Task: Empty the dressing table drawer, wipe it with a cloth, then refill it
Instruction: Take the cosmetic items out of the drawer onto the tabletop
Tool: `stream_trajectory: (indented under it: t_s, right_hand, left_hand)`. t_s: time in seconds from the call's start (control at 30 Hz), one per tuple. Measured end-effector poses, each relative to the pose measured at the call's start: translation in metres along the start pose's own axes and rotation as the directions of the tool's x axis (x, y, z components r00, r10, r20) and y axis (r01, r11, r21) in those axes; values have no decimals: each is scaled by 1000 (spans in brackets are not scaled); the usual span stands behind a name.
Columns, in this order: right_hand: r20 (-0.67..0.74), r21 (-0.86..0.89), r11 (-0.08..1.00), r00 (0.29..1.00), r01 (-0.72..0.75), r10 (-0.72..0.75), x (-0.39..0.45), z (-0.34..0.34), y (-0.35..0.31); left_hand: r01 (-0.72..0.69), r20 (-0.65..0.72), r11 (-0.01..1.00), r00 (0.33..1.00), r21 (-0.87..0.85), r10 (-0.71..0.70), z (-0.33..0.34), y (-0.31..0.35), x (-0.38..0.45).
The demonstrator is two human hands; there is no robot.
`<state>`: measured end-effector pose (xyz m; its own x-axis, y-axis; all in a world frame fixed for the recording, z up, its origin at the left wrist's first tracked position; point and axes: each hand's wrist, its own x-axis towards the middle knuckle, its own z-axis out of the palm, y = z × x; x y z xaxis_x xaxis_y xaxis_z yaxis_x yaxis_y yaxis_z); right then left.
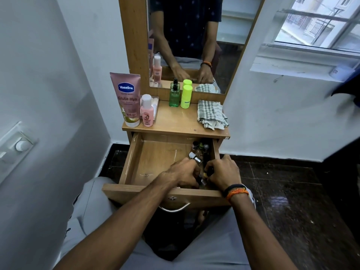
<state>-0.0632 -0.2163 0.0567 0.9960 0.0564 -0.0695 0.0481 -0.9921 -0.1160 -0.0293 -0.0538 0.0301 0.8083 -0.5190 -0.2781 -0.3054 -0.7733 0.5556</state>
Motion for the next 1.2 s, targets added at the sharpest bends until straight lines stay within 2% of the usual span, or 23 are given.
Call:
stream_trajectory:
  t_s: [0.27,0.4,0.5,0.6,0.77,0.9,1.07,1.2]
  right_hand:
    - [-15,-4,999,999,37,-37,4,4,2]
    - [-72,183,983,997,-14,27,9,13,10]
    - [-91,320,947,994,-21,52,15,18,19]
    - [-157,427,904,987,33,38,14,13,19]
    - [-230,635,761,973,131,24,12,-5,13]
    - [-239,697,703,970,142,40,17,-13,8]
    - [-272,756,633,960,170,67,32,-23,-1]
    - [-321,764,608,945,215,69,56,-40,-11]
  left_hand:
    - [-21,-102,995,995,-98,11,-7,-8,-6]
    - [-32,-185,981,983,-189,-4,-19,-13,-10]
    - [-38,-235,972,972,-231,-18,-29,-17,-12]
    - [-39,-286,968,957,-249,-35,-38,-20,-13]
    - [-68,-329,959,944,-276,-28,-50,-19,-15]
    - [-102,-373,928,927,-358,-42,-58,-21,-15]
    - [-155,-396,816,913,-557,-97,-72,-20,-18]
    - [-160,-455,794,876,-586,-159,-90,-21,-12]
